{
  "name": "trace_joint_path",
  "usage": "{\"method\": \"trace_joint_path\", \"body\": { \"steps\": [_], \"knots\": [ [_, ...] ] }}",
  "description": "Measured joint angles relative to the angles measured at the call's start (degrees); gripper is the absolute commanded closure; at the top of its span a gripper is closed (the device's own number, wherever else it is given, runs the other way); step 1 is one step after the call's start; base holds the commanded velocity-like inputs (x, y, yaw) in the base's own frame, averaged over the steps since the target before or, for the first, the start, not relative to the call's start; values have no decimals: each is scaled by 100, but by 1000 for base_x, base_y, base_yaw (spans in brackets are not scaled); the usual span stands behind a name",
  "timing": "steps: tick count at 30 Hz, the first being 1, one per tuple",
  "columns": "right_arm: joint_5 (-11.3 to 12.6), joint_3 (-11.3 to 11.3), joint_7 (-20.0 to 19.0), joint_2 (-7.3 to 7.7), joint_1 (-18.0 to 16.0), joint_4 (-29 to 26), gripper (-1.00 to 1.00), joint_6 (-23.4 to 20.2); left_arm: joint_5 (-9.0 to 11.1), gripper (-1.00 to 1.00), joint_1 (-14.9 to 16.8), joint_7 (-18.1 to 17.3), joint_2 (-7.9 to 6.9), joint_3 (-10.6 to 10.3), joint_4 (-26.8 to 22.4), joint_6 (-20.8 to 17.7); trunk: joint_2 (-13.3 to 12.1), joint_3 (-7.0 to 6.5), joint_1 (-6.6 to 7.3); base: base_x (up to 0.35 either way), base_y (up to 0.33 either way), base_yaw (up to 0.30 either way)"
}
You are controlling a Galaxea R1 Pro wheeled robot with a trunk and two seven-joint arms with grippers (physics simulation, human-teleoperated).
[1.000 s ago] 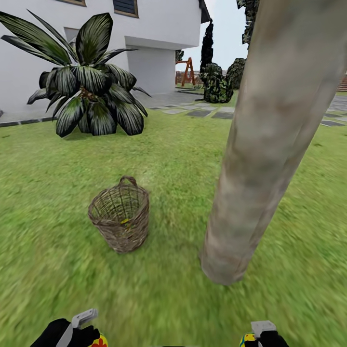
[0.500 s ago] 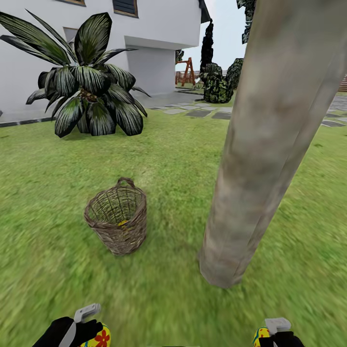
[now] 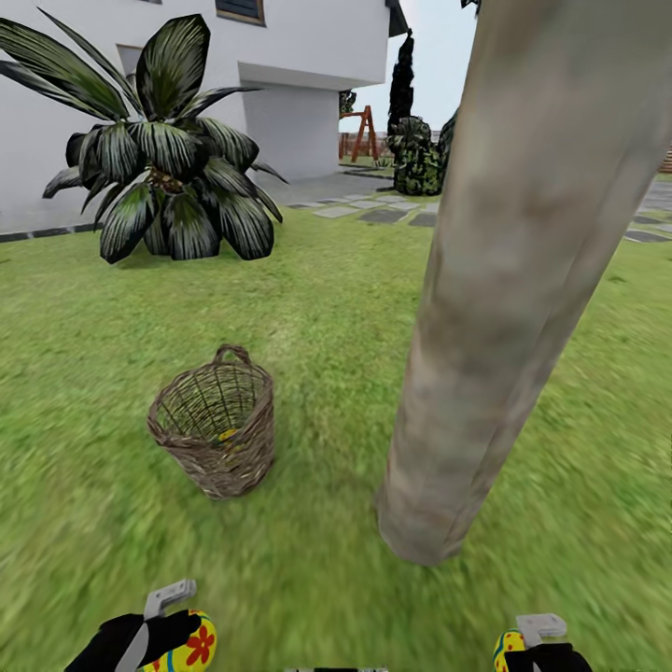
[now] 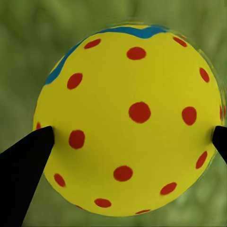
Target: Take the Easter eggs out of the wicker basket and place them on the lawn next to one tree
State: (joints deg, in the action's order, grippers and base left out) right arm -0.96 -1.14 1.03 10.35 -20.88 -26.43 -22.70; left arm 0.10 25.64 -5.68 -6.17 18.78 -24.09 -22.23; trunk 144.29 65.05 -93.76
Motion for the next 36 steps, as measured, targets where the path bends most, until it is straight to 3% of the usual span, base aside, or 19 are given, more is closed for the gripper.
{"method": "trace_joint_path", "body": {
  "steps": [20, 26, 30, 36],
  "knots": [
    [-99, -4, 12, 2, -5, -253, 100, 2, 10, 100, -2, 9, 3, 10, -10, 1, 28, 443, -48, 0, 0, 0],
    [-127, -8, 17, -5, -6, -289, 100, 1, 9, 100, -3, 9, 53, 12, -10, 9, 30, 465, -50, 0, 0, 0],
    [-151, -8, 17, -6, -4, -535, 100, -355, 9, 100, -3, 9, 63, 11, -3, 9, 35, 554, -61, 0, 0, 0],
    [-153, -8, 17, -6, -5, -532, 100, -348, 9, 100, -3, 9, 67, 11, -2, 17, 36, 554, -61, 0, 0, 0]
  ]
}}
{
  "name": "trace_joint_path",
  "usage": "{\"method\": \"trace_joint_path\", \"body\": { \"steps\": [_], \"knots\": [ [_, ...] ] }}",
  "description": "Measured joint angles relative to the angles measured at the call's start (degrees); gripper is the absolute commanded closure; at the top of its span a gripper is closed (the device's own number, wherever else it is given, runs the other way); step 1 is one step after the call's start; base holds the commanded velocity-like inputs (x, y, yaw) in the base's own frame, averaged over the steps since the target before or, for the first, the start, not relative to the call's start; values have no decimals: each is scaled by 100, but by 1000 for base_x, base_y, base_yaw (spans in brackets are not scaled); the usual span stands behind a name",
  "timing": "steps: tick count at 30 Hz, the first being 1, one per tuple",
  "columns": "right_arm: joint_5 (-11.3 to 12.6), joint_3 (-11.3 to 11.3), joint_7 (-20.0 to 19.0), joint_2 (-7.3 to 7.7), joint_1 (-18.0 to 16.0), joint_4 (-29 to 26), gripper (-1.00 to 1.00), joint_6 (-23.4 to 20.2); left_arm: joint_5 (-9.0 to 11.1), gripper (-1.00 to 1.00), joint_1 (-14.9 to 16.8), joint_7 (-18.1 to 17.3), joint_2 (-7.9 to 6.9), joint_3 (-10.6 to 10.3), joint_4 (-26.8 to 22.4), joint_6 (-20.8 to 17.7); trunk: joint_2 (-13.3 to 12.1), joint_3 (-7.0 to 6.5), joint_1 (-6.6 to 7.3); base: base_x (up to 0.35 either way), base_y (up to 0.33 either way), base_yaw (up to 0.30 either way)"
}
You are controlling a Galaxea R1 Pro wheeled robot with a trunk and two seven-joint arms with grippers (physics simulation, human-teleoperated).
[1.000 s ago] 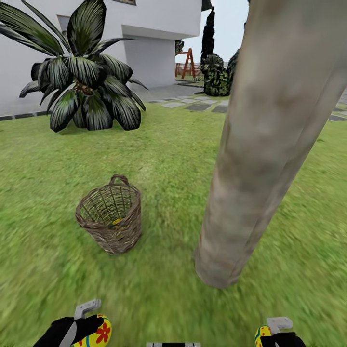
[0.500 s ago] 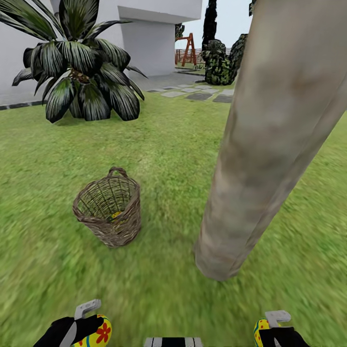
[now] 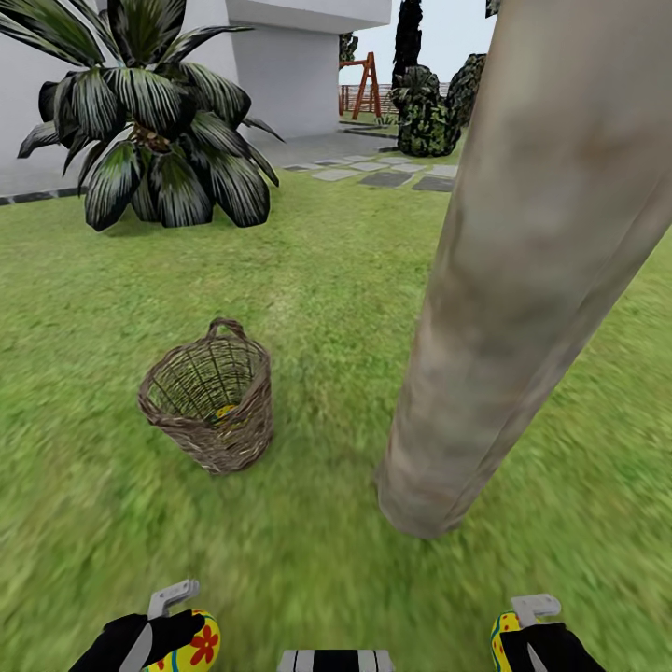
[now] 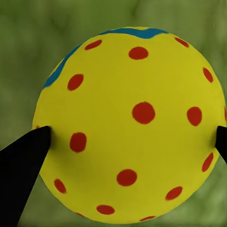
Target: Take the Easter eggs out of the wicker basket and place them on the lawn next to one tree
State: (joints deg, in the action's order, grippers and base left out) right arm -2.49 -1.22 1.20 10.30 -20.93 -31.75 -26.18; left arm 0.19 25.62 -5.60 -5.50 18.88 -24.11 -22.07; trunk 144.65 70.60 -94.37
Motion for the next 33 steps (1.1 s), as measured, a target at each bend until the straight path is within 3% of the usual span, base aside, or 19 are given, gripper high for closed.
{"method": "trace_joint_path", "body": {
  "steps": [6, 7, 13, 14, 15, 17, 21, 30, 33],
  "knots": [
    [0, 0, 0, 0, 1, -1, 100, 0, 0, 100, 0, 0, 0, 5, 0, 1, 0, 0, 0, 0, 0, 0],
    [2, 2, 0, 0, 1, -1, 100, 1, 2, -100, 0, 0, 0, 7, -2, 1, 0, 0, 0, 0, 0, 0],
    [6, 5, 0, 0, -2, 1, 100, -3, 1, -100, 0, 21, -5, 22, -9, 314, 0, 0, 0, 0, 0, 0],
    [1, -2, 0, 0, -2, 2, -100, -4, 0, -100, 0, 9, -5, 21, -9, 322, 0, 0, 0, 0, 0, 0],
    [33, -7, -2, -1, 4, 34, -100, 356, -1, -100, 2, 5, -1, 17, -6, 327, -1, 0, -2, 0, 0, 0],
    [30, 2, 1, 2, 3, 85, -100, 486, -1, -100, 2, 3, 0, 15, 1, 329, -1, 0, -2, 0, 0, 0],
    [30, 6, 1, 0, 2, 98, -100, 520, -9, -100, 2, -4, 1, 7, 4, 323, -1, 0, -2, 0, 0, 0],
    [-12, -3, 11, 1, -1, 533, -100, 520, -1, -100, 2, -6, 5, 8, 7, 329, -13, -199, 19, -63, 0, 0],
    [142, -13, -16, -9, 7, 541, -100, 534, -2, -100, 3, -6, 24, 6, 12, 329, -18, -265, 24, -318, 0, 0]
  ]
}}
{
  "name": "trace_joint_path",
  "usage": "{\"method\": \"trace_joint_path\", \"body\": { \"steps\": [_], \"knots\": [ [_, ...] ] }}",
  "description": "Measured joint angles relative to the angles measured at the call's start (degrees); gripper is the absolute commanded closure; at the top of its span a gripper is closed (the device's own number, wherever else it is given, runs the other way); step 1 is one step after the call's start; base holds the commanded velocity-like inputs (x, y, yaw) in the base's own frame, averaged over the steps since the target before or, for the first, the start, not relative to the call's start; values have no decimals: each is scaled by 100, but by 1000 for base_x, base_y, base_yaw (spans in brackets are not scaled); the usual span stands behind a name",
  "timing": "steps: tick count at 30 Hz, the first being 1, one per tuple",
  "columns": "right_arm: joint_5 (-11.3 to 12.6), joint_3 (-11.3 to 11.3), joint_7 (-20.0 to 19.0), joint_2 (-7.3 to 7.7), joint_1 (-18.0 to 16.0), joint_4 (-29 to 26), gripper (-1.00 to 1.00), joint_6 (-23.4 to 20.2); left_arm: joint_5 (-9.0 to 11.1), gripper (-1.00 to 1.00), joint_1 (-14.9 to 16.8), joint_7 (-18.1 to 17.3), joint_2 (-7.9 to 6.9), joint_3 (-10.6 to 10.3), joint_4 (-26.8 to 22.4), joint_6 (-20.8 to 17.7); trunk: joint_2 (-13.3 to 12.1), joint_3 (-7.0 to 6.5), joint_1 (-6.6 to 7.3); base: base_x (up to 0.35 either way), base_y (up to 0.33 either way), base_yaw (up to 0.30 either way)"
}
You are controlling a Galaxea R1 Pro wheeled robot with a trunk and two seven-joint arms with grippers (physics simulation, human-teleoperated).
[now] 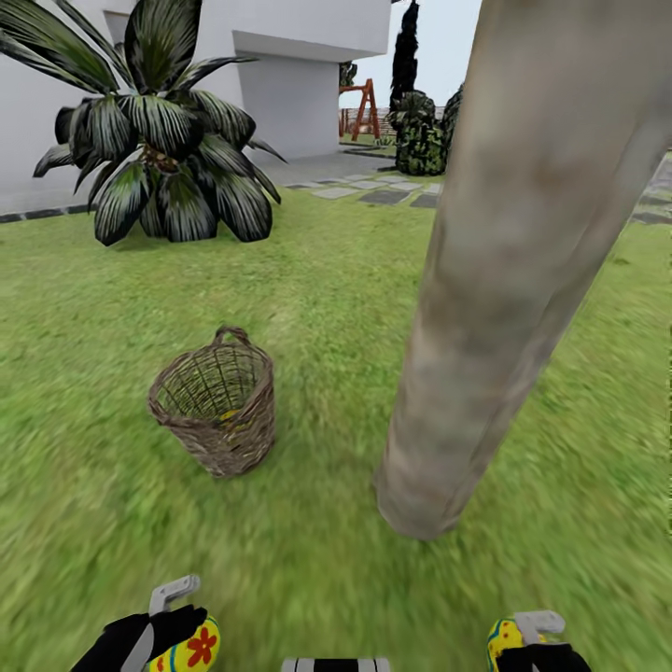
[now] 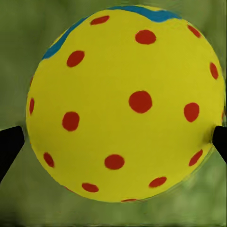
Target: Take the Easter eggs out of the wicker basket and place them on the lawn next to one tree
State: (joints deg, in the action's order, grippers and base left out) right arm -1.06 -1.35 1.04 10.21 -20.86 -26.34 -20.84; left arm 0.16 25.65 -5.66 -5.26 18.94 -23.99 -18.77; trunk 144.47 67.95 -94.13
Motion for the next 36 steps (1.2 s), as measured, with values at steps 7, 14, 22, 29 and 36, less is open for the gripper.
{"method": "trace_joint_path", "body": {
  "steps": [7, 14, 22, 29, 36],
  "knots": [
    [7, 0, 0, -4, 0, 0, -100, 1, -1, -100, 0, 0, 12, 0, 1, 0, -9, -207, 22, -49, 0, -21],
    [10, 0, 0, -4, 2, 0, -100, 1, -3, -100, 2, 0, 52, 0, 1, 9, -19, -428, 40, 0, 0, -63],
    [8, 0, 7, -12, 1, 0, -100, 2, -7, -100, 0, 1, 97, 0, 2, 8, -29, -681, 59, -61, 21, -57],
    [2, 0, 8, -12, -4, 9, -100, -7, -7, -100, 0, 0, 92, 0, 9, 9, -39, -847, 75, -331, 11, -2],
    [2, -3, 8, -12, 1, 8, -100, 1, -7, -100, 0, 0, 100, 0, 10, 16, -48, -1046, 93, -339, 0, -38]
  ]
}}
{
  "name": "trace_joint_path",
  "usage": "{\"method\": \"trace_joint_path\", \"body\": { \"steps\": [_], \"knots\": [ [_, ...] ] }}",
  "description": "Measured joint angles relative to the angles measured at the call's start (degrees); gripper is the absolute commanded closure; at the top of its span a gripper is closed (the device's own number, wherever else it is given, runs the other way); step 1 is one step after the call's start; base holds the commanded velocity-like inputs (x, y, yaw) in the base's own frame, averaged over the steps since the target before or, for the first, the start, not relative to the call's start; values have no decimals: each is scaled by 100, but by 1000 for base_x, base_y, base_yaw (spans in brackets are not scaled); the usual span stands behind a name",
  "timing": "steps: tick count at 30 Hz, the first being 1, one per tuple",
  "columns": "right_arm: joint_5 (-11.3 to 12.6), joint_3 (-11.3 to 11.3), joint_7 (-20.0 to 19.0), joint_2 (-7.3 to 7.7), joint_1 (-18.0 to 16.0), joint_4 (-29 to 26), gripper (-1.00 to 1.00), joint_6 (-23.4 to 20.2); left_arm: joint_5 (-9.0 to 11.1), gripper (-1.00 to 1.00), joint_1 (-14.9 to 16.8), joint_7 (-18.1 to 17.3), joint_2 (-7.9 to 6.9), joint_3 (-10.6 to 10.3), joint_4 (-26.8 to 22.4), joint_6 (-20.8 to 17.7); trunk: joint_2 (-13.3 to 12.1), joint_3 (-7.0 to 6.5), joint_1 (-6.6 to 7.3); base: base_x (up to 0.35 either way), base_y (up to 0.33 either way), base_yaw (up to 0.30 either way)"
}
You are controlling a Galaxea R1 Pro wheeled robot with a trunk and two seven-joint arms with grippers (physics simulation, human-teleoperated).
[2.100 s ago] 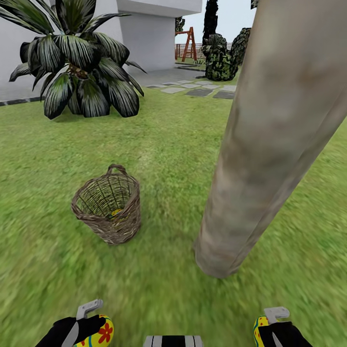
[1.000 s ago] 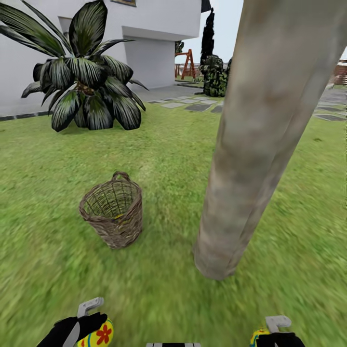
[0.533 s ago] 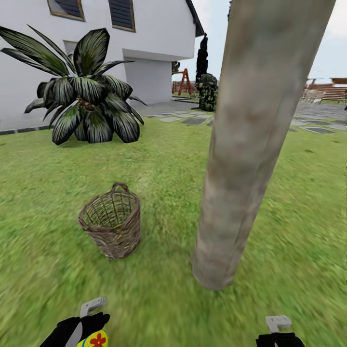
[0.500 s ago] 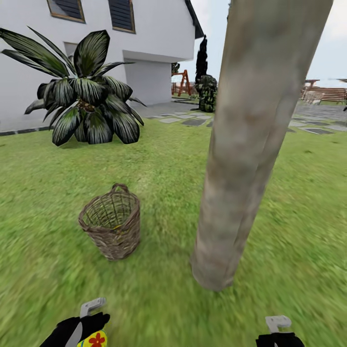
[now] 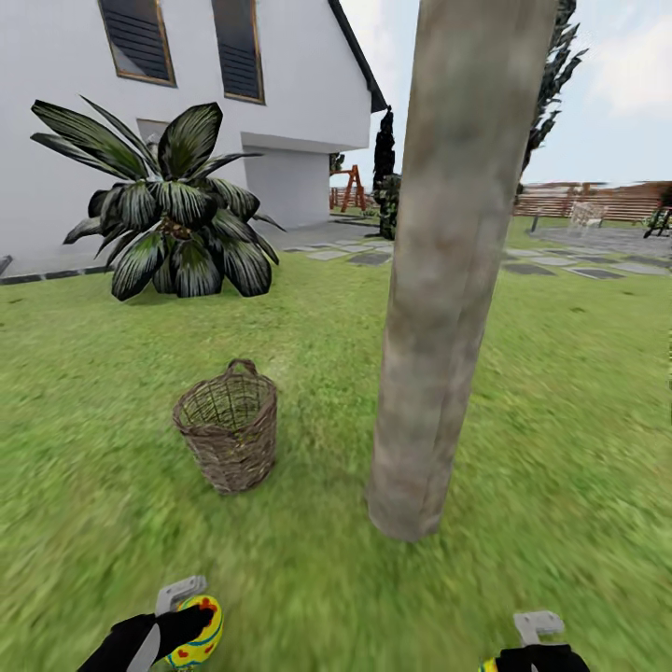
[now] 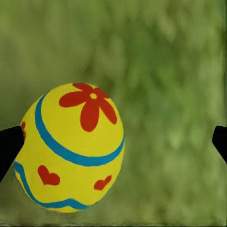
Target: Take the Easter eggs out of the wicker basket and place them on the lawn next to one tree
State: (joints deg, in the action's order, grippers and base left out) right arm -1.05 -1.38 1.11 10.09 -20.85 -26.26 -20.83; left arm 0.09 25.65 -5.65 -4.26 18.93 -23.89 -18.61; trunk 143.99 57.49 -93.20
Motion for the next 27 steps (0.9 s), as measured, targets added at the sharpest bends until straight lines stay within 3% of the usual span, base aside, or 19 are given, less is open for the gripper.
{"method": "trace_joint_path", "body": {
  "steps": [14, 27],
  "knots": [
    [0, 2, 0, -7, 0, 59, -100, 0, 0, -100, -1, 0, 0, 0, -1, 1, -19, -422, 37, -315, 0, -23],
    [0, 3, 0, -1, -1, 62, -100, 1, 2, -100, -1, -12, 0, 0, -1, -6, -36, -712, 73, -46, 0, 0]
  ]
}}
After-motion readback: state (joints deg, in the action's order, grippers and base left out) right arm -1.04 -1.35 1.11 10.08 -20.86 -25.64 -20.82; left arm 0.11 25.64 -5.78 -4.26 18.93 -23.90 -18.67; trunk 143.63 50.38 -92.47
